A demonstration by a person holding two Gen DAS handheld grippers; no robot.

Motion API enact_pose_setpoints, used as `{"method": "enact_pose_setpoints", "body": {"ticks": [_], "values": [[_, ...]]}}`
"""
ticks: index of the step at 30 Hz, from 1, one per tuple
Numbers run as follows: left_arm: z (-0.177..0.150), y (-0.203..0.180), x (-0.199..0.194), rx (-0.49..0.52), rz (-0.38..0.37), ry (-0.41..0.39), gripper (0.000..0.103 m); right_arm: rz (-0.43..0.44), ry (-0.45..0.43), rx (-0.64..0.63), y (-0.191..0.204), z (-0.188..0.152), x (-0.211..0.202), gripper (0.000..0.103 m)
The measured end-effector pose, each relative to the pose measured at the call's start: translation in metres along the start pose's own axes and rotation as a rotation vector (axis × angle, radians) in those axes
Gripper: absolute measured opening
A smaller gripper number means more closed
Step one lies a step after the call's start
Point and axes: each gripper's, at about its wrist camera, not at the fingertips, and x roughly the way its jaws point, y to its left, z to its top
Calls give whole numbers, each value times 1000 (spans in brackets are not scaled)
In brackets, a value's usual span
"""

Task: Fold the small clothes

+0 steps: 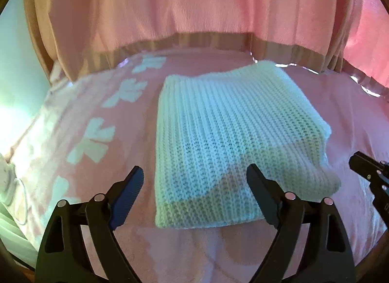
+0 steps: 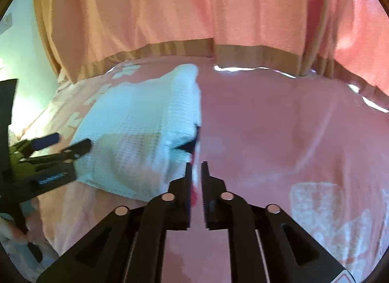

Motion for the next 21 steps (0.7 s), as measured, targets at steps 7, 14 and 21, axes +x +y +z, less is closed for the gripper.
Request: {"method": "enact_pose_setpoints", "body": {"ticks": [7, 14, 21], "values": [[-16, -6, -33, -54, 33, -118, 88, -120, -53, -7, -14, -27, -24, 57], [-34, -28, -39, -41, 30, -115, 88, -152, -3, 24, -25, -44, -19, 58], [-44, -38, -42, -59, 2, -94, 88, -162, 9, 53, -29, -56, -25, 58]]}}
